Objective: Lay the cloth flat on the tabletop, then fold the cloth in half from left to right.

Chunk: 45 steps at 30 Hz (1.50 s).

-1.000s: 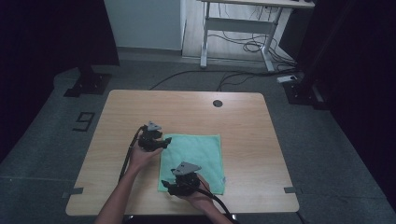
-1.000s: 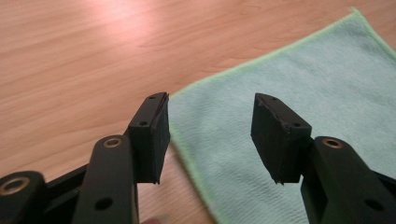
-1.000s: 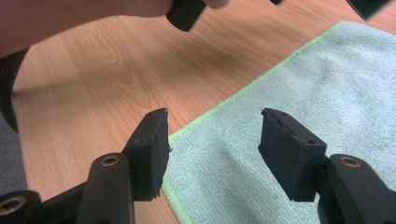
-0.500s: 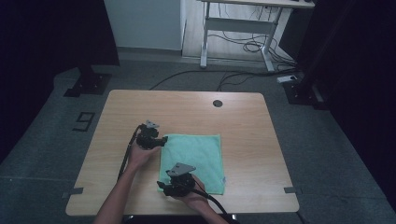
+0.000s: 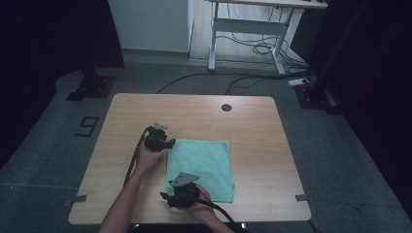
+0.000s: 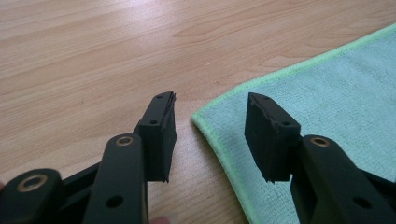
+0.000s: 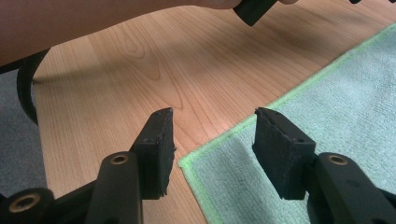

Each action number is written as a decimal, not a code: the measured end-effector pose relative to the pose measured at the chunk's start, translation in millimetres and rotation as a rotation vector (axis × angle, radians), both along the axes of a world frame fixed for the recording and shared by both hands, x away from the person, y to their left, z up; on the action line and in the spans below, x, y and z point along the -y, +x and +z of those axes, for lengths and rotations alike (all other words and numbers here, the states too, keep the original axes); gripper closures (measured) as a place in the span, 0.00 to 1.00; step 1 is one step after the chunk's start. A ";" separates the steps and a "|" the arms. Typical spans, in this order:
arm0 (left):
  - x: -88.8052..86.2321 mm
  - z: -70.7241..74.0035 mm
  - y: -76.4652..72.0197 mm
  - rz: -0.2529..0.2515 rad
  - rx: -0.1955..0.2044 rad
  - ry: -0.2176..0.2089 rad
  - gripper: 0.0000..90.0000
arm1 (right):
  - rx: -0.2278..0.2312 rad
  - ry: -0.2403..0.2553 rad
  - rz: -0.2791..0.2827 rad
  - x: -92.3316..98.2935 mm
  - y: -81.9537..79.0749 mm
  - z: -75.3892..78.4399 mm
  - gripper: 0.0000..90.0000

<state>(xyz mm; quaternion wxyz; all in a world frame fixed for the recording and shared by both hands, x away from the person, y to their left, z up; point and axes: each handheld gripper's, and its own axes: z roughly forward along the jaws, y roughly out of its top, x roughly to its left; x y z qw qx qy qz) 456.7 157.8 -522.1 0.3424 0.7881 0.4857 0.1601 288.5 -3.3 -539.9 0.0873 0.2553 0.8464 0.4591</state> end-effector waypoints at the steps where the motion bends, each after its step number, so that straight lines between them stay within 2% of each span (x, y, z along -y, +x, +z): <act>1: 0.6 -0.1 0.7 -0.002 0.000 0.001 0.60 | 0.002 0.000 0.000 0.1 0.3 0.0 0.53; 8: 6.1 -4.3 3.1 0.006 -0.002 0.044 0.66 | -0.003 -0.023 0.002 -5.0 -0.3 -4.7 0.54; 13: 6.9 -6.0 3.4 -0.001 -0.010 0.042 0.67 | -0.005 -0.027 0.014 -7.9 -3.3 -6.9 0.55; 17: 9.8 -8.9 3.5 -0.012 -0.018 0.054 0.69 | 0.005 -0.051 0.021 -8.4 -7.5 -8.5 0.56; 22: 11.6 -13.0 4.2 -0.012 -0.033 0.058 0.75 | -0.008 -0.062 0.025 -8.9 -9.0 -11.2 0.58; 31: 11.7 -15.4 1.4 -0.026 -0.026 0.034 0.86 | 0.005 -0.096 -0.020 -8.0 -8.8 -11.1 0.73; 36: 11.7 -15.6 -0.5 -0.036 -0.032 0.020 0.94 | 0.040 -0.129 -0.036 -5.3 -8.7 -10.2 0.87; 40: 10.9 -14.1 -2.9 -0.044 -0.032 0.019 0.96 | 0.023 -0.122 -0.047 1.4 -6.3 -10.0 0.94; 45: 7.1 -6.0 -7.1 -0.048 -0.024 -0.023 0.96 | 0.005 -0.084 -0.048 8.5 -7.3 -9.9 0.95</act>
